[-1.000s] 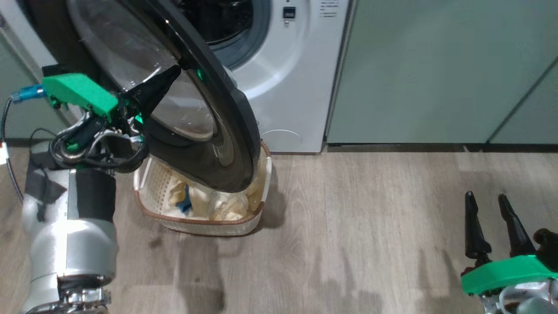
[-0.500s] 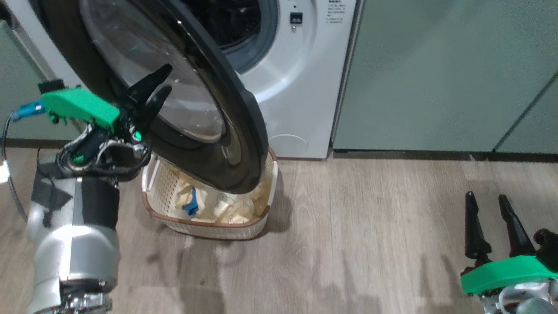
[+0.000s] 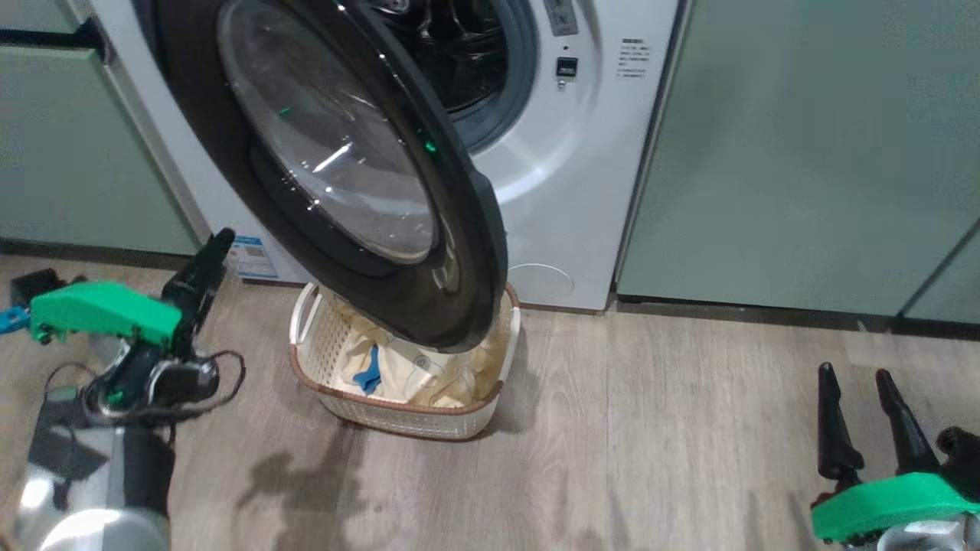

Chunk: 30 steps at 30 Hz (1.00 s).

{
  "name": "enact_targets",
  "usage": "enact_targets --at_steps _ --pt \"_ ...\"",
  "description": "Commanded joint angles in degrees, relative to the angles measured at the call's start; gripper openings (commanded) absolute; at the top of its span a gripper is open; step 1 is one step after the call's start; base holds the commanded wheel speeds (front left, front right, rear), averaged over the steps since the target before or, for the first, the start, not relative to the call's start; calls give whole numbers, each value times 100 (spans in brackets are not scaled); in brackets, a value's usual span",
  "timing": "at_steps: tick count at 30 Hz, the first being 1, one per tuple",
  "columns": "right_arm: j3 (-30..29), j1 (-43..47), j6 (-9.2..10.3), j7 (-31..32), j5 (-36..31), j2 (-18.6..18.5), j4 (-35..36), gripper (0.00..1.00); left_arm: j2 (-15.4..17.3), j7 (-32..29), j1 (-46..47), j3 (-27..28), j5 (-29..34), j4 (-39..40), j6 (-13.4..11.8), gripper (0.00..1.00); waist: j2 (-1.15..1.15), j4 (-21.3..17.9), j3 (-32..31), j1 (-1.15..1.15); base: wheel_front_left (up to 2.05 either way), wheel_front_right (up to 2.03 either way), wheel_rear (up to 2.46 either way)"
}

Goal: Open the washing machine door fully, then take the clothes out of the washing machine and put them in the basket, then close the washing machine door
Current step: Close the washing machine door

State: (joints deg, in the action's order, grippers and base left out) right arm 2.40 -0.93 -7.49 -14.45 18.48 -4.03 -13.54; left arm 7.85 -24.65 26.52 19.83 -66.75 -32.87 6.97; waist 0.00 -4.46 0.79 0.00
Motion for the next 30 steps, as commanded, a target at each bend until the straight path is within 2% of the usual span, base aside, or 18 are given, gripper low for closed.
enact_targets --at_steps 1,6,11,15,20,26,28,30 --pt "96 -158 0 -55 -34 -47 211 100 302 185 45 55 57 378 49 100 0 64 -12 0 0 0 0" --pt "85 -134 0 -55 -37 -57 221 100 632 1127 -531 -444 340 949 50 100 0 144 -40 0 0 0 0" --pt "109 -108 0 -55 -40 -45 256 100 1121 2430 -1154 -1293 919 1361 51 100 0 151 -85 0 0 0 0" --pt "105 -57 0 -55 -30 -39 268 100 1460 3499 -1445 -1816 1316 1365 51 100 0 160 -116 0 0 0 0" --pt "86 -19 0 -55 -26 -33 268 100 1722 3941 -1577 -2294 2139 1149 51 100 0 174 -126 0 0 0 0" --pt "39 -11 0 -55 -30 -15 291 100 1431 3962 -1714 -1937 2885 1377 51 100 0 166 -115 0 0 0 0" --pt "14 13 0 -55 -36 -2 305 100 1214 3963 -1872 -1778 3363 1588 51 100 0 159 -107 0 0 0 0" --pt "6 21 0 -55 -38 3 306 100 1132 3963 -1917 -1732 3473 1652 51 100 0 160 -106 0 0 0 0"
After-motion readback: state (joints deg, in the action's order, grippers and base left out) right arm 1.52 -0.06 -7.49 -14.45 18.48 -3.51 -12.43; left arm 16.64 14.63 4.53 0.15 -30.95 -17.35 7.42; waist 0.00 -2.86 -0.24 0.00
